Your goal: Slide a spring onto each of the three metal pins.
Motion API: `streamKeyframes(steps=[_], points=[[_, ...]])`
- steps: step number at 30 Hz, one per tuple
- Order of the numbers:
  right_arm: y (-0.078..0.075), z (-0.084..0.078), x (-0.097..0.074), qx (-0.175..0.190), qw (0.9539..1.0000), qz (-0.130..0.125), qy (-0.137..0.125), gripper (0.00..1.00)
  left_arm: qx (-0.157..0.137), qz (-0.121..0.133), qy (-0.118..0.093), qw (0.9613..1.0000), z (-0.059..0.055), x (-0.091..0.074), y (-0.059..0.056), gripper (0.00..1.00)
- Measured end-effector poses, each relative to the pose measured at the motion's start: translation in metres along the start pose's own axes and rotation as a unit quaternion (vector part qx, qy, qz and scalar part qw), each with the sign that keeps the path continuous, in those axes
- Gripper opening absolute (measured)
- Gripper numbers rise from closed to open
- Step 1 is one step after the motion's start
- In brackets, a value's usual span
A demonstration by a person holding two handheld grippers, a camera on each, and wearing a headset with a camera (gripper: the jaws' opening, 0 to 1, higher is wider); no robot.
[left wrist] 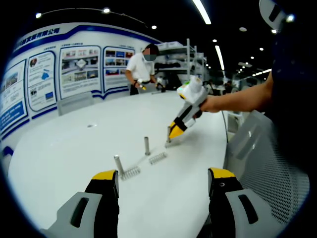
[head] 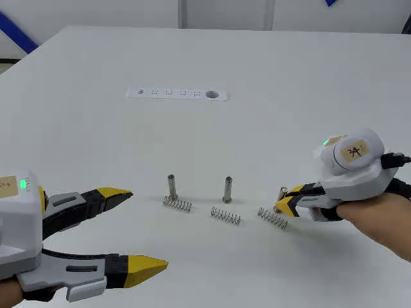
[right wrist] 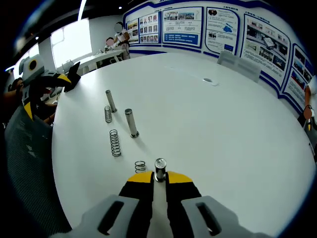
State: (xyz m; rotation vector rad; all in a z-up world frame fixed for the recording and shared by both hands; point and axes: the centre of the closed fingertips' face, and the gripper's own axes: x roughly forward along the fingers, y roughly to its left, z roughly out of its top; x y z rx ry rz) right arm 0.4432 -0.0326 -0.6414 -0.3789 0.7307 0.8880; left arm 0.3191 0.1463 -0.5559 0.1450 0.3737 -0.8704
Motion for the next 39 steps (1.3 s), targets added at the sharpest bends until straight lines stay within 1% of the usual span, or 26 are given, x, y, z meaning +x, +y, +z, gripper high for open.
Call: streamKeyframes(steps=[2,6,8,10,12,17,21,29,36,39], points=[[0.001,-0.003,-0.003,-0.002,1.0,0.0,0.004,0.11,0.0,0.0,0.0,1.0,-0.001,0.0,0.0,0.75],[0.004,-0.005,-0.01,-0.004,1.0,0.004,0.004,0.12,-0.001,0.0,0.001,1.0,-0.001,0.0,0.0,0.75],[0.009,-0.004,-0.014,-0.008,0.9999,0.011,-0.003,0.12,-0.001,-0.001,0.001,1.0,-0.001,0.0,0.0,0.75],[0.018,-0.005,-0.018,-0.018,0.9995,0.024,-0.004,0.13,-0.001,-0.001,0.001,1.0,-0.001,0.001,0.0,0.75],[0.022,-0.011,-0.017,-0.031,0.999,0.033,0.002,0.14,-0.001,-0.002,0.001,1.0,-0.002,0.001,0.0,0.75],[0.023,-0.024,-0.009,-0.034,0.9986,0.038,0.015,0.16,-0.001,-0.003,0.001,1.0,-0.002,0.003,0.0,0.75],[0.026,-0.026,-0.005,-0.044,0.998,0.042,0.019,0.16,-0.003,-0.001,0.0,1.0,-0.003,0.001,0.001,0.75],[0.025,-0.028,0.003,-0.053,0.9971,0.048,0.024,0.15,-0.005,0.001,-0.001,1.0,-0.003,0.001,0.002,0.75],[0.025,-0.029,0.002,-0.063,0.9965,0.048,0.026,0.12,-0.008,0.002,-0.001,1.0,-0.005,0.001,0.002,0.74],[0.027,-0.027,-0.002,-0.065,0.9964,0.048,0.026,0.12,-0.007,0.001,-0.001,1.0,-0.004,0.002,0.001,0.74]])
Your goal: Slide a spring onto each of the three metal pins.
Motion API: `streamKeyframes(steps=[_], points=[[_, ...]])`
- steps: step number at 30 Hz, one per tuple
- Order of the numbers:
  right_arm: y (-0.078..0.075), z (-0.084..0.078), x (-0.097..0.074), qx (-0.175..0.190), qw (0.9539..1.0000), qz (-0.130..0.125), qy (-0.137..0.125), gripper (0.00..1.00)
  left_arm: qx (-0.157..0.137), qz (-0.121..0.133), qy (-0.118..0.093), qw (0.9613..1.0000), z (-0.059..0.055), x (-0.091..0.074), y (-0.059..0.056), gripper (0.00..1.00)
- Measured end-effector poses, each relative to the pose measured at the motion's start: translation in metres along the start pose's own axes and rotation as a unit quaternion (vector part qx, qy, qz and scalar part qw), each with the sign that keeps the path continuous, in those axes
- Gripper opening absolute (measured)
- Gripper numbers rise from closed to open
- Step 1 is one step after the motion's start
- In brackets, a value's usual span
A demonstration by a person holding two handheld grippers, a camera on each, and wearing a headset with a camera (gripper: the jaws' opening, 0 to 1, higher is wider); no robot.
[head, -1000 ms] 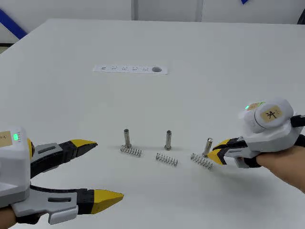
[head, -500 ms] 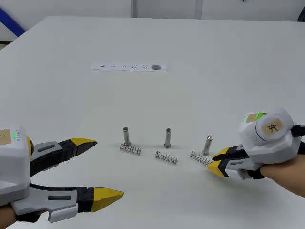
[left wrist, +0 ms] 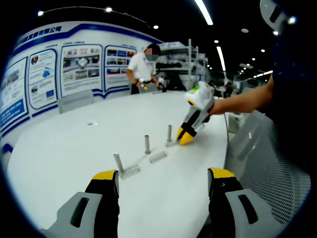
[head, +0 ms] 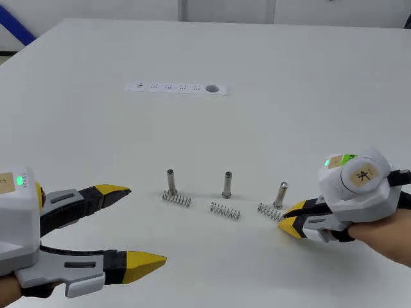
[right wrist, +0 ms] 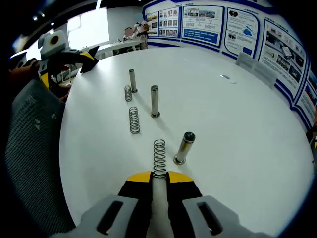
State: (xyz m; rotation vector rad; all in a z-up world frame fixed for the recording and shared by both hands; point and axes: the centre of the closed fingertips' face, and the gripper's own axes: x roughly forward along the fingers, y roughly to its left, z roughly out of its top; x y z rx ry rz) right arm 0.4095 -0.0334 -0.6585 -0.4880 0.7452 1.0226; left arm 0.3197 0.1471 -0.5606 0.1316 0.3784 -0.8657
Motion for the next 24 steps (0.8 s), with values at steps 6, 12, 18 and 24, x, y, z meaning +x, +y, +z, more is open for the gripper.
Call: streamKeyframes(steps=[6,12,18,24], points=[[0.001,0.01,-0.012,-0.015,0.9999,-0.006,0.002,0.12,-0.001,0.0,-0.001,1.0,0.0,0.0,0.001,0.74],[0.0,0.02,-0.021,-0.025,0.9996,-0.011,0.007,0.12,-0.001,-0.001,-0.003,1.0,0.0,0.0,0.001,0.74],[0.002,0.026,-0.025,-0.031,0.9994,-0.009,0.014,0.12,-0.001,0.0,-0.005,1.0,0.001,-0.001,0.001,0.74],[0.004,0.028,-0.029,-0.026,0.9995,-0.005,0.02,0.12,-0.001,0.0,-0.005,1.0,0.001,-0.001,0.001,0.74]])
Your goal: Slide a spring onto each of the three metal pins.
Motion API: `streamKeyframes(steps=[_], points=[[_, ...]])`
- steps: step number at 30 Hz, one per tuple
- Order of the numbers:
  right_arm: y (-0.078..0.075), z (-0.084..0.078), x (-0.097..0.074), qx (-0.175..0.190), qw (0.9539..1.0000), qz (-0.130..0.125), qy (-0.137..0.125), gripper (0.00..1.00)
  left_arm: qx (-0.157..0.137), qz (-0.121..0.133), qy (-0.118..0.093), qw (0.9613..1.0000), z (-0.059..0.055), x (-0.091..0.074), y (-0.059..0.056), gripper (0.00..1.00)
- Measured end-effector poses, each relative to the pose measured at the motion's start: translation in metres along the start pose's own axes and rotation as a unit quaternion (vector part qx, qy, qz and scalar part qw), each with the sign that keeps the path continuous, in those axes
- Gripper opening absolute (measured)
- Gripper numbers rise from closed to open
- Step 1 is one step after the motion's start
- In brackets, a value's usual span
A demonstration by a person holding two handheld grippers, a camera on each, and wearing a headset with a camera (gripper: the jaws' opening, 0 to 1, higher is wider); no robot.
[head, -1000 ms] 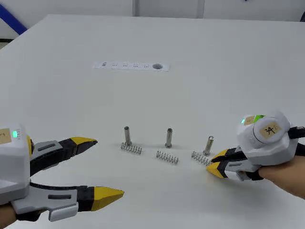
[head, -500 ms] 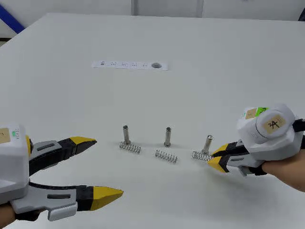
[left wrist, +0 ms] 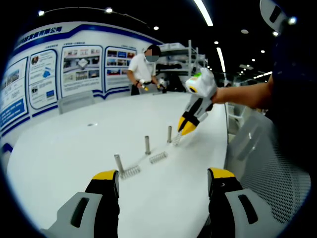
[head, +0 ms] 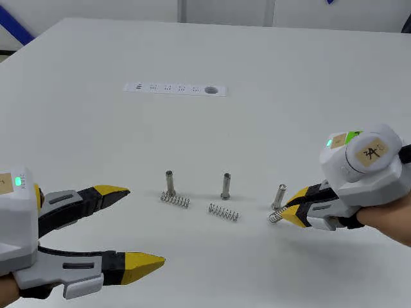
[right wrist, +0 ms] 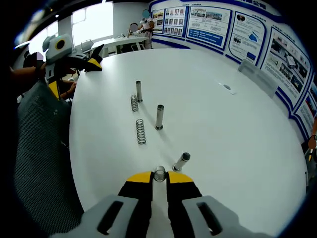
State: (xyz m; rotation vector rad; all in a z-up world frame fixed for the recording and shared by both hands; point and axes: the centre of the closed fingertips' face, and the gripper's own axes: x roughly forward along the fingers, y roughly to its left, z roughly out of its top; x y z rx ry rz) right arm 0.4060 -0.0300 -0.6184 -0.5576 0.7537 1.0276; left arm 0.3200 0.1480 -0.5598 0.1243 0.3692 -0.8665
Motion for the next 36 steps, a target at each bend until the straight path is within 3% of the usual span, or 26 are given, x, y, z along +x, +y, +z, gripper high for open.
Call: streamKeyframes(steps=[11,19,26,36], points=[[0.001,0.019,-0.033,0.031,0.9994,0.014,0.003,0.11,-0.001,-0.002,0.0,1.0,-0.002,0.001,-0.001,0.74],[-0.01,0.043,-0.05,0.006,0.9998,0.006,0.019,0.11,-0.002,-0.001,-0.003,1.0,-0.002,0.0,0.0,0.74],[-0.023,0.05,-0.046,-0.013,0.9986,0.005,0.051,0.11,-0.001,0.002,-0.005,1.0,0.0,0.0,0.001,0.74],[-0.028,0.045,-0.034,-0.021,0.9957,0.023,0.087,0.11,-0.003,0.005,-0.005,1.0,-0.001,-0.001,0.003,0.74]])
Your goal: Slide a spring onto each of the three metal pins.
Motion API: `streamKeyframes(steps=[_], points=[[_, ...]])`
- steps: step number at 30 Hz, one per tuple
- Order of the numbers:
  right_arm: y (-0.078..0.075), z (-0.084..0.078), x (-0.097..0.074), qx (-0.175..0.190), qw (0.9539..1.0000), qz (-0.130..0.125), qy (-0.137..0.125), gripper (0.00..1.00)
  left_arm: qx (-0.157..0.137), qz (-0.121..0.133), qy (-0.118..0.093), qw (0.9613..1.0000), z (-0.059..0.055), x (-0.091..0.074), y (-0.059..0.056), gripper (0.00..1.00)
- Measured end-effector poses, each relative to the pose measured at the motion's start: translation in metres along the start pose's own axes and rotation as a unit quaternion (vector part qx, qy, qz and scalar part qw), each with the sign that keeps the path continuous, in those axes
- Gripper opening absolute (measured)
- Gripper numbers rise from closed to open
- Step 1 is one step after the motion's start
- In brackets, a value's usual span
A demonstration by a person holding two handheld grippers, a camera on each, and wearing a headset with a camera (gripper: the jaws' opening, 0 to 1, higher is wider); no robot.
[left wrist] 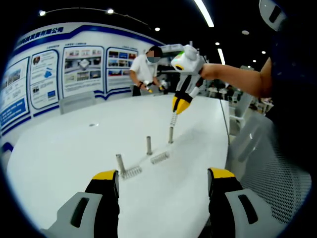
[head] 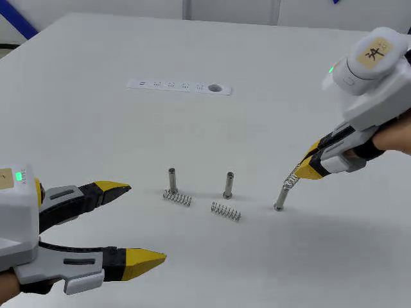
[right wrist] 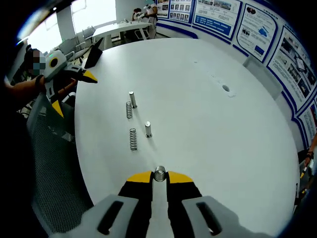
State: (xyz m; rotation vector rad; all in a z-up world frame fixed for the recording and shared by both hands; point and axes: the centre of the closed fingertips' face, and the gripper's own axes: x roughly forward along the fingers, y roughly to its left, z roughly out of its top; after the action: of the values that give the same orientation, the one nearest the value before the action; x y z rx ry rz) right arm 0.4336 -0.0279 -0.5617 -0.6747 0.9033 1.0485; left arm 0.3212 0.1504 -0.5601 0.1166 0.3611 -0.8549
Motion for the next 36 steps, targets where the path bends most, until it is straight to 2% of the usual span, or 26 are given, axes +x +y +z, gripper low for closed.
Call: streamKeyframes(steps=[10,21,30,36], points=[[-0.002,-0.003,0.01,-0.003,0.9997,0.01,0.023,0.11,-0.001,0.001,0.001,1.0,-0.001,0.0,0.001,0.74],[-0.004,-0.009,0.031,0.007,0.9987,0.023,0.046,0.11,-0.002,0.002,0.002,1.0,-0.001,0.0,0.001,0.74],[-0.006,-0.018,0.048,0.026,0.9981,0.026,0.049,0.11,-0.001,0.0,0.005,1.0,-0.002,0.0,0.001,0.74],[-0.005,-0.022,0.058,0.024,0.998,0.025,0.052,0.11,-0.001,0.0,0.006,1.0,-0.002,0.0,0.001,0.74]])
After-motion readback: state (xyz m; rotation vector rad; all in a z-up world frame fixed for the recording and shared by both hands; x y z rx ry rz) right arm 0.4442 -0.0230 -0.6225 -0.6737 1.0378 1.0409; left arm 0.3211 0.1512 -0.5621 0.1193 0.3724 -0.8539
